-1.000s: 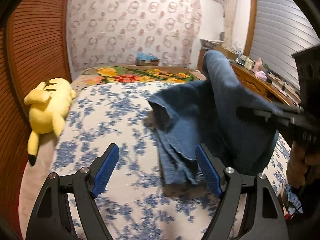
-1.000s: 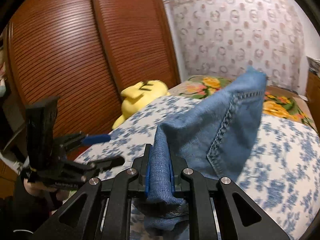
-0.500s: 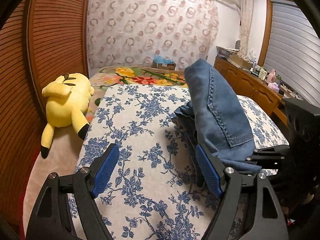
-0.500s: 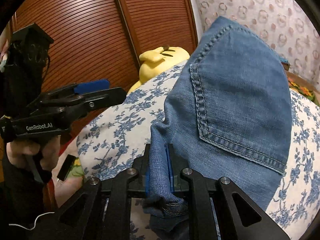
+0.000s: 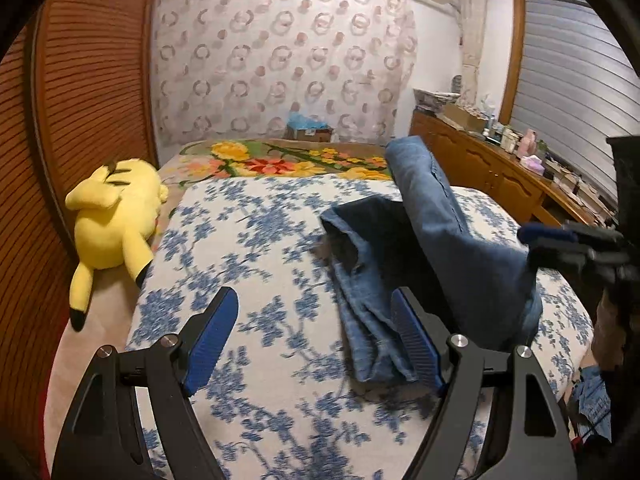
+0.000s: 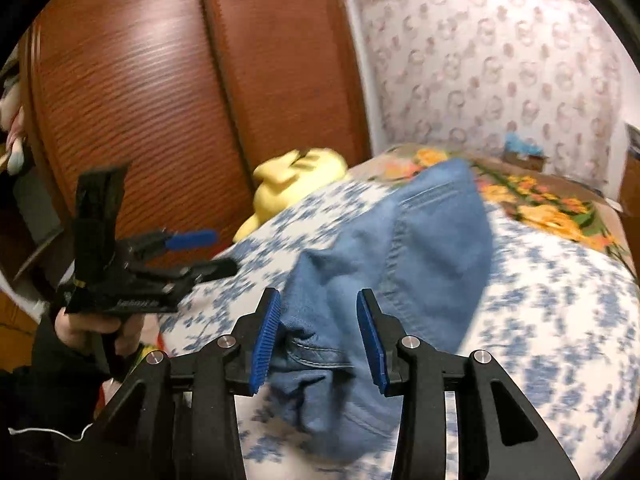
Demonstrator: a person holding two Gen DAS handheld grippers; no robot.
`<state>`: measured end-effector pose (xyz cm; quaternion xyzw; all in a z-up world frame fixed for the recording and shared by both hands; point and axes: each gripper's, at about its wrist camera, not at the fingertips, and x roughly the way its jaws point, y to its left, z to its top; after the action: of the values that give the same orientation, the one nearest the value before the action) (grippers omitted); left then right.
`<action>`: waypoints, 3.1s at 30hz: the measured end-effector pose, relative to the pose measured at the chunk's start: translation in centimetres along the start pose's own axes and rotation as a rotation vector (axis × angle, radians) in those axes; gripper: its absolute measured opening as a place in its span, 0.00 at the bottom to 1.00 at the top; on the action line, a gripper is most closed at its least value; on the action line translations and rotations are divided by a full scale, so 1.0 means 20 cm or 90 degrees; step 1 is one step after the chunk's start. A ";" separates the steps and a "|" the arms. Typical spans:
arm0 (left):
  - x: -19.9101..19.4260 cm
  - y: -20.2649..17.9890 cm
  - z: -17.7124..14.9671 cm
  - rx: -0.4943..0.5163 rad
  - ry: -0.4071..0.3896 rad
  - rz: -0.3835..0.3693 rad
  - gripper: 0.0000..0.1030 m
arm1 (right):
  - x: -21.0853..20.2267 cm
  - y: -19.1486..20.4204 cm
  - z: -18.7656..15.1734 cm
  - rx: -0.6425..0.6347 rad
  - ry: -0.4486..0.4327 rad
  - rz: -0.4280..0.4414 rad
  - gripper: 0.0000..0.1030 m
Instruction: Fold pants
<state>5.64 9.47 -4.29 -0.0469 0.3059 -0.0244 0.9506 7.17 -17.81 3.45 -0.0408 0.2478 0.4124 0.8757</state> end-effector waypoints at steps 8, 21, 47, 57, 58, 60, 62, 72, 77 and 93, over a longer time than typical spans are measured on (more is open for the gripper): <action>0.01 -0.20 0.08 0.041 -0.018 -0.031 0.77 | 0.06 -0.26 -0.11 0.120 -0.011 -0.101 0.40; 0.21 -0.30 0.09 0.022 0.046 -0.114 0.77 | 0.24 -0.24 -0.10 0.106 0.050 -0.108 0.40; 0.20 -0.12 -0.20 -0.012 0.106 -0.087 0.13 | 0.60 -0.25 0.10 0.012 0.075 -0.127 0.46; 0.21 -0.11 -0.21 -0.013 0.113 -0.081 0.18 | 0.74 -0.37 0.03 0.062 0.112 -0.103 0.64; 0.21 -0.12 -0.20 -0.012 0.114 -0.072 0.20 | 0.74 -0.38 0.03 0.068 0.112 -0.101 0.65; 0.21 -0.11 -0.19 -0.010 0.115 -0.057 0.35 | 0.73 -0.38 0.04 0.074 0.113 -0.104 0.67; 0.20 -0.10 -0.18 -0.010 0.108 -0.040 0.49 | 0.72 -0.38 0.04 0.079 0.116 -0.107 0.69; 0.18 -0.10 -0.11 -0.001 0.089 -0.037 0.50 | 0.56 -0.32 -0.03 0.100 0.125 -0.064 0.69; 0.18 -0.12 -0.10 0.007 0.087 -0.035 0.50 | 0.52 -0.32 -0.05 0.117 0.131 -0.036 0.69; 0.19 -0.12 -0.09 0.011 0.087 -0.032 0.50 | 0.66 -0.31 -0.05 0.130 0.146 0.012 0.69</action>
<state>7.72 6.58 -7.69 -0.0446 0.3685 -0.0542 0.9270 18.39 -12.92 -4.47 0.0040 0.3871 0.3856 0.8375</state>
